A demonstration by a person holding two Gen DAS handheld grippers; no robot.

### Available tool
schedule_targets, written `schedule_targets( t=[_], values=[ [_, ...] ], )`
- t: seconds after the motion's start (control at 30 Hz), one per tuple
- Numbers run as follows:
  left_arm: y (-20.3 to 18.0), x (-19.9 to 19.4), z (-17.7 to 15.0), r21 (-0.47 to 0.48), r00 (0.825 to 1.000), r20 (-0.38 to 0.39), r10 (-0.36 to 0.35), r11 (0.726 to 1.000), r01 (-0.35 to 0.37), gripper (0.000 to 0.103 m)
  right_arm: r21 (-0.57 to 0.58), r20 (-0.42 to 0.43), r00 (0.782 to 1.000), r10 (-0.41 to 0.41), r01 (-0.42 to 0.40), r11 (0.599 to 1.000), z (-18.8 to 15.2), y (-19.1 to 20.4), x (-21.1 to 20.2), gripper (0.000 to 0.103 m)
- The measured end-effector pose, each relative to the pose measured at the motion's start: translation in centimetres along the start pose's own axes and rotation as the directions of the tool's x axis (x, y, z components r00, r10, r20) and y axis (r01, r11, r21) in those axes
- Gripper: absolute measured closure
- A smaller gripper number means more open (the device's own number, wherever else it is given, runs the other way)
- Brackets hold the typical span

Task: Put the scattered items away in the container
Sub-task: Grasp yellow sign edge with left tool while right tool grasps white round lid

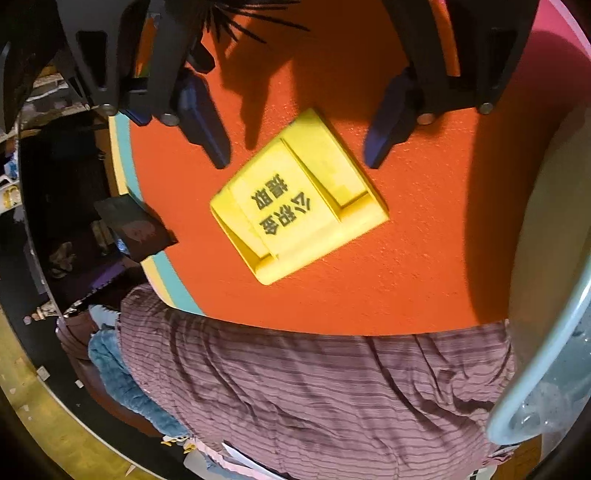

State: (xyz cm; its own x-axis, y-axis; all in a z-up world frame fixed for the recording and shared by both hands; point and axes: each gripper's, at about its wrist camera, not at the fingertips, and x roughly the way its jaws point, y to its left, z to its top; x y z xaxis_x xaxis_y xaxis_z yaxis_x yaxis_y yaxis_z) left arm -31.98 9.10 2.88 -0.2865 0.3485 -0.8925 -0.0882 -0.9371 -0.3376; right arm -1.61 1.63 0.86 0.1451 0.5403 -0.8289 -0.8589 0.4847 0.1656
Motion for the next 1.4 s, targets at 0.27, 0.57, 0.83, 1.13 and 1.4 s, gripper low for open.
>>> schedule_targets(
  t=[0.27,0.57,0.83,1.13,1.4],
  values=[
    [0.6,-0.2,0.4,-0.043,0.999,-0.025,0.043,0.998,-0.044,0.055,0.007,0.001,1.0,0.003,-0.003,1.0,0.2,0.2,-0.1,0.025],
    [1.0,-0.6,0.4,-0.033,0.996,-0.02,0.09,0.995,-0.09,0.093,0.004,0.0,1.0,0.003,-0.003,1.0,0.4,0.4,0.1,0.025],
    [0.9,-1.4,0.3,-0.005,0.994,-0.005,0.106,0.994,-0.106,0.094,0.007,0.003,1.0,-0.001,0.001,1.0,0.4,0.5,0.1,0.025],
    [-0.4,-3.2,0.4,0.069,0.994,0.041,0.102,0.992,-0.105,0.094,0.042,-0.004,1.0,0.013,-0.013,0.999,0.6,0.4,0.3,0.029],
    [-1.1,-3.9,-0.2,0.124,0.994,0.057,0.09,0.988,-0.097,0.098,0.048,-0.05,0.999,-0.003,0.006,0.999,0.1,0.5,1.6,0.032]
  ],
)
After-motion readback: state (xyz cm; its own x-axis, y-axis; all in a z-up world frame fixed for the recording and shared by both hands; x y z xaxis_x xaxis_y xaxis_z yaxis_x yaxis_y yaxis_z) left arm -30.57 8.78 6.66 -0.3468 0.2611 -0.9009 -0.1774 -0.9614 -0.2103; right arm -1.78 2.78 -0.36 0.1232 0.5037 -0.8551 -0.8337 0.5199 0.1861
